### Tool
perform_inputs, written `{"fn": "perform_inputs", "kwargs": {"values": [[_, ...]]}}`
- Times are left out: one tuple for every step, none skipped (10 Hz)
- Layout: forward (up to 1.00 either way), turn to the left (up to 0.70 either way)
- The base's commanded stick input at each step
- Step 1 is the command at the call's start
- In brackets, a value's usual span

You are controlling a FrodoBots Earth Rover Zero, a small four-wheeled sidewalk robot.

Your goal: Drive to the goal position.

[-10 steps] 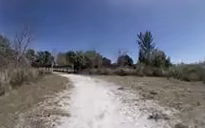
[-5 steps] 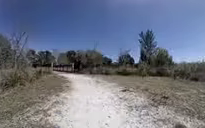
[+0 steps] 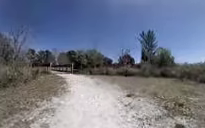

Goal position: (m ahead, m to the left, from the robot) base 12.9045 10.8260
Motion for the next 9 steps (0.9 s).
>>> {"fn": "perform_inputs", "kwargs": {"values": [[0.7,0.0],[0.7,0.0],[0.7,0.0],[0.7,0.0],[0.7,0.0],[0.7,0.0],[0.7,0.0],[0.7,0.0],[0.7,0.0]]}}
